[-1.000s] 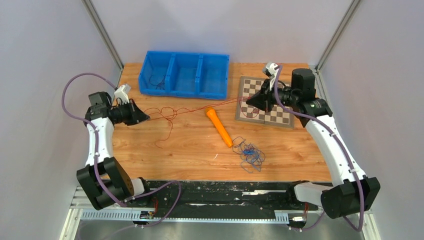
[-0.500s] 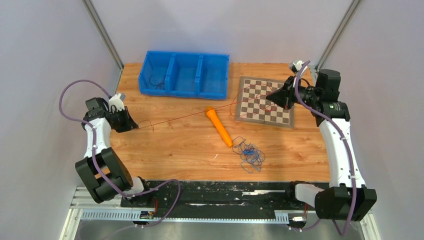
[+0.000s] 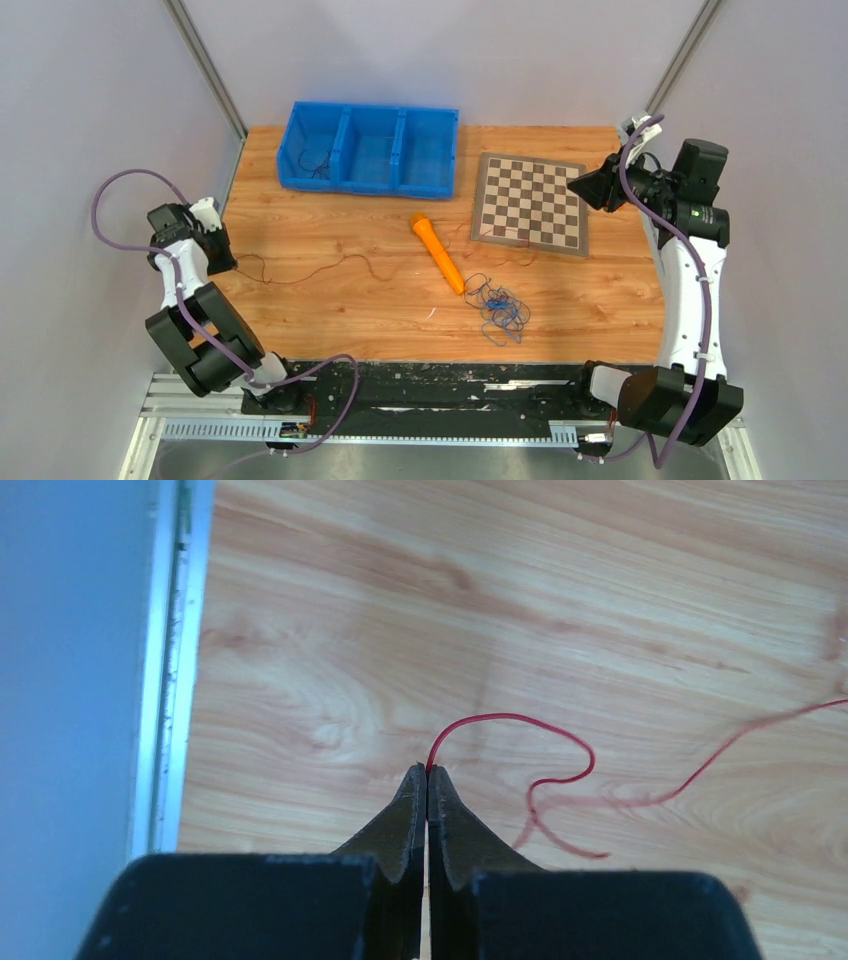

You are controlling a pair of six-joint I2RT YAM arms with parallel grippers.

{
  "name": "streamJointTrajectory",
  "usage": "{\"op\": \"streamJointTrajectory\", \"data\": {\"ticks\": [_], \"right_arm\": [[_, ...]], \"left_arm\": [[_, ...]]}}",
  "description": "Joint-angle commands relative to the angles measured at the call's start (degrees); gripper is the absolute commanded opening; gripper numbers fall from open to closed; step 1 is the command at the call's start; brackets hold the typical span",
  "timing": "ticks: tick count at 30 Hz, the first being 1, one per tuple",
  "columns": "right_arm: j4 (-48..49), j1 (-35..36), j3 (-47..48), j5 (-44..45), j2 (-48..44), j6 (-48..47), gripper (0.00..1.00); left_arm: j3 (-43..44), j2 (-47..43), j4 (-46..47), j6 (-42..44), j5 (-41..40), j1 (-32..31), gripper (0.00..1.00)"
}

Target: Untangle the cables

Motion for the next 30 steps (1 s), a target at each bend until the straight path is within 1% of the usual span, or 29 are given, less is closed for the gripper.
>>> {"op": "streamJointTrajectory", "data": {"ticks": [1,3,5,6,7,8,9,10,11,12,13,14,15,16,17,18,19,20,21,22,23,24,25,26,27,28,29,30], "right_arm": [[-0.85,0.15,1.74,-0.94,-0.06,-2.73,0.25],[-0.89,0.10,1.72,-1.00,-0.18,-2.96,0.22],[-1.02,0.08,1.51,-1.27,-0.34,-3.01,0.20],[-1.00,0.05,1.32,-1.92,-0.34,-2.95,0.20],[-1.18,0.11,0.85,-2.94,-0.31,-2.95,0.23],[-1.30,0.18,0.31,-4.00,-0.23,-2.88,0.29],[-1.50,0.33,-0.38,-4.99,-0.06,-2.77,0.37],[-1.86,0.82,-1.02,-5.59,0.10,-2.77,0.47],[-2.34,1.42,-1.93,-5.86,0.28,-3.07,0.55],[-2.79,2.20,-2.50,-5.85,0.43,-3.50,0.59],[-3.20,3.14,-3.00,-5.64,0.58,-3.89,0.61],[-3.48,4.16,-3.56,-5.32,0.73,-4.12,0.62],[-3.51,5.10,-3.83,-5.04,0.91,-4.17,0.64],[-3.50,5.88,-4.05,-4.87,1.14,-4.10,0.66],[-3.55,6.55,-4.17,-4.65,1.40,-4.05,0.67],[-3.64,7.08,-4.19,-4.46,1.59,-4.08,0.69],[-3.85,7.39,-4.19,-4.28,1.72,-4.04,0.72],[-4.00,7.63,-4.33,-4.14,1.75,-4.13,0.74],[-4.09,7.71,-4.49,-3.80,1.78,-4.29,0.77],[-4.18,7.79,-4.72,-3.54,1.69,-4.45,0.78],[-4.31,7.90,-4.87,-3.26,1.71,-4.52,0.79],[-4.35,7.97,-5.03,-3.11,1.79,-4.57,0.79],[-4.57,8.01,-5.13,-3.07,1.95,-4.61,0.79],[-4.70,8.06,-5.17,-2.92,2.08,-4.61,0.80],[-4.91,8.05,-5.09,-2.66,2.19,-4.62,0.80],[-5.04,8.08,-5.08,-2.46,2.26,-4.74,0.80],[-5.25,8.03,-5.08,-2.21,2.28,-4.78,0.80],[-5.41,8.02,-5.07,-1.88,2.29,-4.91,0.80]], "left_arm": [[1.72,-0.98,4.35,2.40,-4.42,1.20,0.00],[2.39,-1.50,4.27,2.44,-4.24,1.48,0.00],[3.59,-2.00,2.92,2.74,-1.84,1.55,0.00],[3.99,-2.87,1.28,3.39,1.95,1.54,0.00],[5.01,-3.39,0.38,3.65,4.85,1.55,0.00],[5.71,-4.80,-2.06,4.21,11.89,1.49,0.00],[7.22,-5.63,-3.40,4.46,15.49,1.44,0.00],[8.00,-7.60,-5.46,4.50,22.63,1.38,0.00],[9.73,-8.61,-6.38,4.47,25.92,0.88,0.00],[10.49,-10.58,-7.97,4.81,30.12,0.21,0.00],[12.24,-11.34,-9.30,5.90,30.54,-2.91,0.00],[13.15,-12.21,-13.11,10.29,28.79,-5.11,0.01],[14.14,-12.46,-15.08,13.47,27.06,-10.76,0.02],[13.51,-13.04,-17.83,18.78,24.07,-13.65,0.09],[12.64,-13.31,-18.32,20.57,22.90,-18.15,0.12],[10.76,-13.82,-17.43,21.91,21.41,-20.11,0.19],[9.86,-13.75,-16.76,21.88,21.04,-23.57,0.24],[8.61,-13.45,-15.42,21.77,20.55,-25.24,0.37],[8.26,-12.36,-14.29,21.64,20.39,-28.98,0.43],[7.47,-11.74,-13.47,21.39,19.42,-31.07,0.52],[7.07,-10.27,-11.39,20.27,17.59,-35.86,0.57],[6.18,-9.51,-9.91,19.52,16.63,-38.20,0.65],[5.72,-7.78,-6.78,18.13,15.25,-42.57,0.68],[4.94,-6.77,-5.19,17.35,14.80,-46.27,0.74],[4.67,-4.76,-1.74,15.77,13.96,-47.76,0.79],[4.35,-3.59,-0.12,15.02,13.67,-50.65,0.84],[4.37,-1.13,2.94,13.45,12.88,-52.10,0.94],[4.74,0.20,3.97,12.85,12.65,-54.68,0.96]]}}
